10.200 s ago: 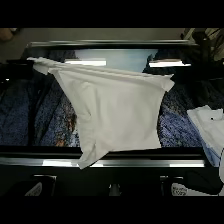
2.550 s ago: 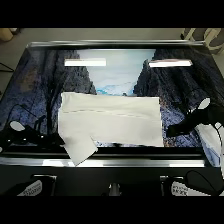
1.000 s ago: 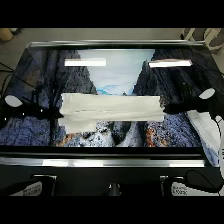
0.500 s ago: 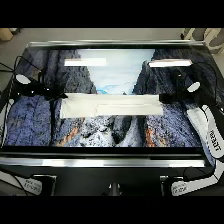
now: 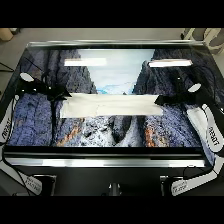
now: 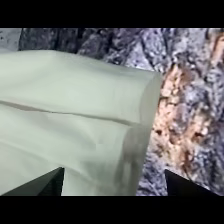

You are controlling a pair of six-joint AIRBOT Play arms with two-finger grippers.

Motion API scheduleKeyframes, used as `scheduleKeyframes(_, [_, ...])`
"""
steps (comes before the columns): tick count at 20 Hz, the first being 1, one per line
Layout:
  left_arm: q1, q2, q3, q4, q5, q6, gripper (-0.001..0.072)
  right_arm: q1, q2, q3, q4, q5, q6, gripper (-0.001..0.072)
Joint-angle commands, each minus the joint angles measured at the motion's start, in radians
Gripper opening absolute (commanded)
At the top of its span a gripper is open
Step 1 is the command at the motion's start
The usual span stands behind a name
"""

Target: Fold the shirts.

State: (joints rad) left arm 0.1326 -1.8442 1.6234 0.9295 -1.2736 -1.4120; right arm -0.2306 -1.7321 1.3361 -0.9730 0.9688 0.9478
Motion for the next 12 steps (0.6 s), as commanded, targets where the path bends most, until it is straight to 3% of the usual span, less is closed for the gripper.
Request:
scheduleKeyframes(1, [0.002, 0.072, 0.026, -0.006, -0.071, -0.008, 0.0464, -0.084, -0.005, 0.014, 0.109, 0.043, -0.029, 0.0698])
scheduleKeyframes(6, [-0.062, 0.191, 0.026, -0.006, -0.021, 0.002, 0.0464, -0.089, -0.084, 0.014, 0.237, 0.089, -0.025, 0.0674])
scheduleKeyframes(9, [-0.110, 0.212, 0.026, -0.007, -0.017, 0.002, 0.0464, -0.044, -0.117, 0.014, 0.235, 0.104, -0.006, 0.0669])
scheduleKeyframes(12, [-0.150, 0.214, 0.026, -0.006, -0.016, 0.002, 0.0465, -0.004, -0.129, 0.014, 0.229, 0.104, 0.010, 0.0477])
